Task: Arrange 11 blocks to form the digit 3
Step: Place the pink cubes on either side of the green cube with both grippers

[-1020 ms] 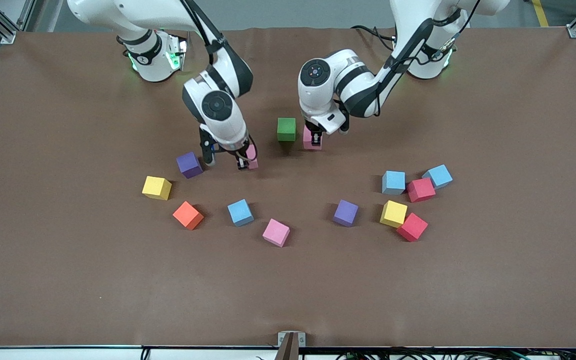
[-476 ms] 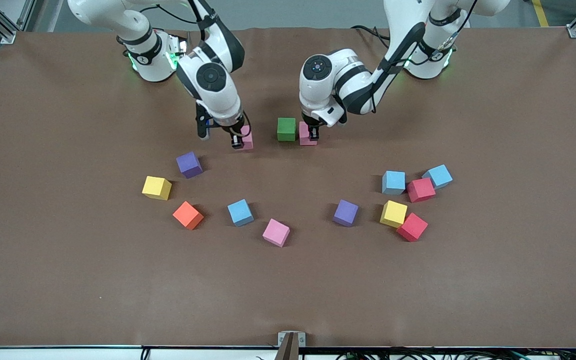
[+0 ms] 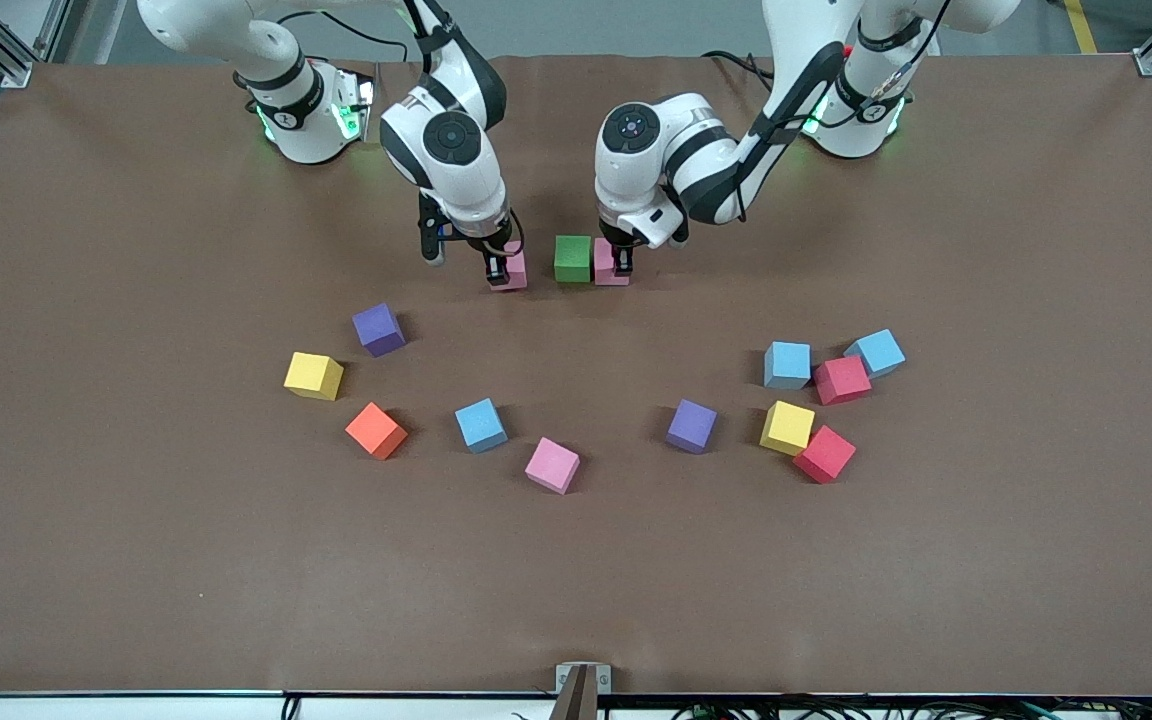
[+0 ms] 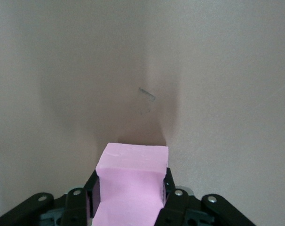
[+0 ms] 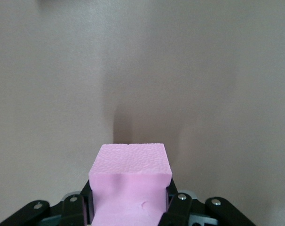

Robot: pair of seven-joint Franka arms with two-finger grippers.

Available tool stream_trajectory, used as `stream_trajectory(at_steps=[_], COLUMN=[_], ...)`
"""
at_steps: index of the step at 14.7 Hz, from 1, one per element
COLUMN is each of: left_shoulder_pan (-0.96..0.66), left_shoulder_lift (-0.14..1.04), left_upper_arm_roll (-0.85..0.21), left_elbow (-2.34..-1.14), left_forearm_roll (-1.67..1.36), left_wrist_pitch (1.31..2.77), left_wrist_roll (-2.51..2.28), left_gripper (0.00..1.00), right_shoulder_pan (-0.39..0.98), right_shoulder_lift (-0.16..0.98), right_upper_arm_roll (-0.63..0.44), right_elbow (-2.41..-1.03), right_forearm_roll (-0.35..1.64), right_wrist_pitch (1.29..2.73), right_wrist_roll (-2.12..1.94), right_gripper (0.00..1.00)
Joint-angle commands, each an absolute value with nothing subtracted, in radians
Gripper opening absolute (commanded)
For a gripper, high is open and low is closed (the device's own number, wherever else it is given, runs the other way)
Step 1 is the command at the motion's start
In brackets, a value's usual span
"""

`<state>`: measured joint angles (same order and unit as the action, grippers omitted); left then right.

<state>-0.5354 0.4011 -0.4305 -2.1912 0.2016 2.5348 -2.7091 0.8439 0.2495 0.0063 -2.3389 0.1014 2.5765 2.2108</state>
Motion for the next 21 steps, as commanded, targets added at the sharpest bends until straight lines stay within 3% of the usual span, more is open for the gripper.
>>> stream_trajectory(at_steps=[1, 7, 8, 10, 11, 12, 13, 21], left_shoulder_pan=[-0.549, -0.551, -0.551, -0.552, -0.549, -0.548, -0.546, -0.537], left_shoulder_lift=[0.408, 0.426, 0.426, 0.425, 0.426, 0.426, 0.422, 0.347], left_upper_arm_roll=[-0.428, -0.428, -0.428, -0.428, -0.428, -0.429, -0.430, -0.436], left_elbow=[-2.197, -2.186, -2.186, -2.184, -2.180, -2.178, -2.178, -2.192], left_forearm_roll=[0.202, 0.202, 0.202, 0.210, 0.230, 0.250, 0.253, 0.253], left_wrist_pitch=[2.562, 2.562, 2.562, 2.562, 2.562, 2.562, 2.562, 2.527], left_wrist_roll=[-2.743, -2.741, -2.741, -2.729, -2.729, -2.727, -2.727, -2.704], left_gripper=[0.37, 0.37, 0.41, 0.52, 0.63, 0.95, 1.00, 1.00], right_shoulder_pan=[0.857, 0.894, 0.899, 0.908, 0.910, 0.914, 0.914, 0.942], right_shoulder_lift=[0.259, 0.282, 0.282, 0.282, 0.282, 0.282, 0.282, 0.301], right_upper_arm_roll=[0.005, 0.005, 0.005, 0.005, 0.005, 0.005, 0.005, 0.005], right_elbow=[-2.352, -2.349, -2.349, -2.347, -2.345, -2.345, -2.344, -2.335], right_forearm_roll=[0.117, 0.141, 0.141, 0.141, 0.141, 0.143, 0.143, 0.178], right_wrist_pitch=[2.620, 2.643, 2.643, 2.643, 2.643, 2.643, 2.645, 2.668], right_wrist_roll=[2.227, 2.240, 2.247, 2.261, 2.261, 2.263, 2.275, 2.284], right_gripper=[0.00, 0.00, 0.00, 0.00, 0.00, 0.00, 0.00, 0.00])
